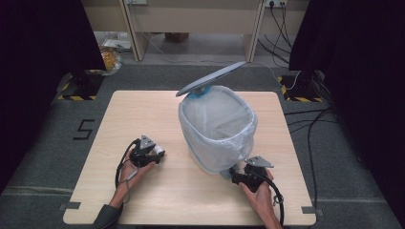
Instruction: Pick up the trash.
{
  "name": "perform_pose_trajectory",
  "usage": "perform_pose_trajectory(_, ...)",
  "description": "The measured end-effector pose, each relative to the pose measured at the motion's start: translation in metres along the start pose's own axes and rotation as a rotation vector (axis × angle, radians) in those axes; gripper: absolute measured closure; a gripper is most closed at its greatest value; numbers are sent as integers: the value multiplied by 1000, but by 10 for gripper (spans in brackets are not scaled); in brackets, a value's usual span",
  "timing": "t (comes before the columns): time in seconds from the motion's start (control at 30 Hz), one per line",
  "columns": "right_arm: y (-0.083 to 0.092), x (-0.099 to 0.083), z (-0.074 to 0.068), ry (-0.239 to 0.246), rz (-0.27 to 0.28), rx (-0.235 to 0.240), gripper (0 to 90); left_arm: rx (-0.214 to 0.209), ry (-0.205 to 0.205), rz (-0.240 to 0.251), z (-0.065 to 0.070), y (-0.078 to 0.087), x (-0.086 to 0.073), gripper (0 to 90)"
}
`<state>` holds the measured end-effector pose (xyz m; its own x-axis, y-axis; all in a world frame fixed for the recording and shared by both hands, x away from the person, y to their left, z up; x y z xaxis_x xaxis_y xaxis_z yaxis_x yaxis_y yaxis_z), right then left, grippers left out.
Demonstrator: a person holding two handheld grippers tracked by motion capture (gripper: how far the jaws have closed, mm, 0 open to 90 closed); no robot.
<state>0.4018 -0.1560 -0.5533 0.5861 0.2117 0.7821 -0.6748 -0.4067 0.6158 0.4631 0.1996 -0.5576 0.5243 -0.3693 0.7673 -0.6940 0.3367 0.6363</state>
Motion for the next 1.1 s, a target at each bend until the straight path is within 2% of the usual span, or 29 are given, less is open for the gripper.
perform_pose_trajectory(0.13,0,0,0,-1,-3,3,201,-29,7,7,3,4,2,493)
perform_pose_trajectory(0.43,0,0,0,-3,-4,4,201,-77,12,49,12,26,14,492)
perform_pose_trajectory(0.97,0,0,0,1,-3,4,201,-149,45,124,22,60,32,492)
perform_pose_trajectory(1.1,0,0,-1,0,-2,3,202,-155,38,139,24,67,37,492)
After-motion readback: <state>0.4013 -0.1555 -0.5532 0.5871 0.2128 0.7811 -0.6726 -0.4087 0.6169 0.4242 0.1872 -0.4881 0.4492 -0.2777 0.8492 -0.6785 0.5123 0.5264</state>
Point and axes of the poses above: each handheld gripper's, and its own axes: y roughly backward along the jaws, x roughly out of its top, z roughly to its right, the point moved 6 cm from there along -y, roughly forward along the jaws, and after that the axes turned 4 degrees about x, right-handed, at the moved point
